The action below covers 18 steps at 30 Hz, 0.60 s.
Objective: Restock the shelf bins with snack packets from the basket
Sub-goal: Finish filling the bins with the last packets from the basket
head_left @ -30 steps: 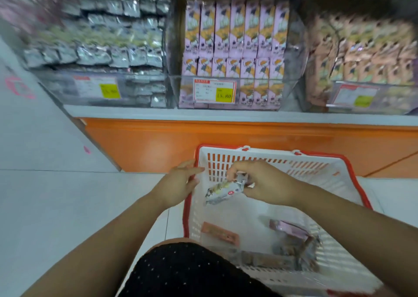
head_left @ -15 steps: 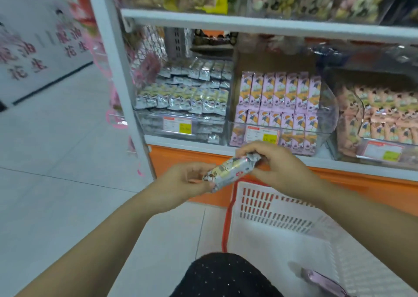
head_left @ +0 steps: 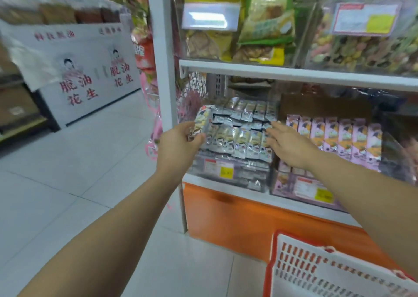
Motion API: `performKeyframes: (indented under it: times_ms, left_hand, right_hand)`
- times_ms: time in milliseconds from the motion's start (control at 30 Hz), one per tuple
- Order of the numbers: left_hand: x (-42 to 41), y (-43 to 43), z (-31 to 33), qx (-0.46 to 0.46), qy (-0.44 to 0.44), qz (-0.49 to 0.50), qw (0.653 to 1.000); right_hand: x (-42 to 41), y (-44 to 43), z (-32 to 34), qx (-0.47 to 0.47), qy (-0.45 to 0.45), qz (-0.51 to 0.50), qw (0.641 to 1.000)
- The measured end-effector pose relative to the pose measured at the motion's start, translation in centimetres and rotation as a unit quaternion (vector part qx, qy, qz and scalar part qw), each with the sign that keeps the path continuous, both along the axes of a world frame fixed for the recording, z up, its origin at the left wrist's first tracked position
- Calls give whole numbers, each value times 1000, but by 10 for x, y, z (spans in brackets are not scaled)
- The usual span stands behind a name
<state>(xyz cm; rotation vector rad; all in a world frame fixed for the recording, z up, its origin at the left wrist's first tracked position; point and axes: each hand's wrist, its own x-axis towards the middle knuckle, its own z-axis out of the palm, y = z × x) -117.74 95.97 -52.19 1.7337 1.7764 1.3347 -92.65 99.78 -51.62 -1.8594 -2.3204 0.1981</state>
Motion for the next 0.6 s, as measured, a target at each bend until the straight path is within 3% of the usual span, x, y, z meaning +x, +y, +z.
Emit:
performKeyframes:
  times_ms: [200,300,367,467,600]
  left_hand:
    - [6,76,11,13,149,51,987]
    - [15,111,20,14,299,68,952]
    - [20,130,26,7,350,77,934]
    - [23,150,22,-15,393,85,915]
    - [21,170,13,-54,352,91,930]
  right_hand:
    - [4,20,-12,16,-28,28,999]
    - [5,23,-15,16,-22,27,999]
    - [5,25,-16,18,-9,24,1000]
    - [7,26,-19,16,8,22,1000]
    - [7,25,-20,15,37,22,999]
